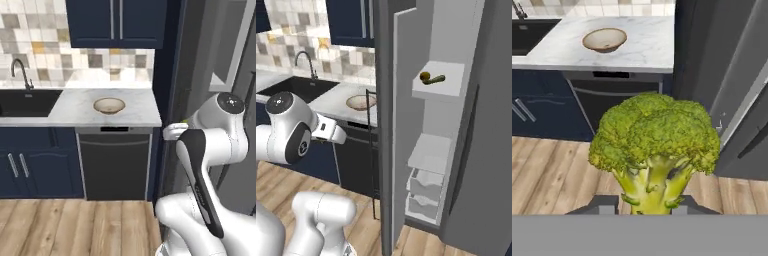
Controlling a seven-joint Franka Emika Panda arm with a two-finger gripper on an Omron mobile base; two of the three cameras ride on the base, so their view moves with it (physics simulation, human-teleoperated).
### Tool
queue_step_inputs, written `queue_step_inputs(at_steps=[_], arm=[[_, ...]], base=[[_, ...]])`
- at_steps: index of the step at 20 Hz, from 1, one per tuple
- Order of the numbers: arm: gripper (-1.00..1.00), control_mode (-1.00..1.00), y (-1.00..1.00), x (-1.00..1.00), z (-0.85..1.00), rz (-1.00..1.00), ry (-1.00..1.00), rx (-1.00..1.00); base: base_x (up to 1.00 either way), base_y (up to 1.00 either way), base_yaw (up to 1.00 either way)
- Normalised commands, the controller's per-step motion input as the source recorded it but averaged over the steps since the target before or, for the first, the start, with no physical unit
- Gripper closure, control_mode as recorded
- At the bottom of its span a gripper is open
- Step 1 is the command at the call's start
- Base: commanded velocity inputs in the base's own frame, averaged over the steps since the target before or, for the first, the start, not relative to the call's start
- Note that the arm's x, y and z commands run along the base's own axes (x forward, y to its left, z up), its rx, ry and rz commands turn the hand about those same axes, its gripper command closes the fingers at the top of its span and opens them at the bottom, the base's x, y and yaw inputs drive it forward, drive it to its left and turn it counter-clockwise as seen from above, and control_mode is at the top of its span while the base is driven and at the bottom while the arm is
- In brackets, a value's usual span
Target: Take the squash, broccoli, and lemon from the freezer and place them in the bowl on the counter.
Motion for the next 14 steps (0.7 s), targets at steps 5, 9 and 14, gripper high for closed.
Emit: queue_step_inputs(at_steps=[5, 9, 14], arm=[[1.00, 1.00, 0.00, 0.00, 0.00, 0.00, 0.00, 0.00], [1.00, 1.00, 0.00, 0.00, 0.00, 0.00, 0.00, 0.00], [1.00, 1.00, 0.00, 0.00, 0.00, 0.00, 0.00, 0.00]], base=[[0.56, 1.00, -0.36], [0.46, 0.86, -0.38], [0.60, 0.57, -0.33]])
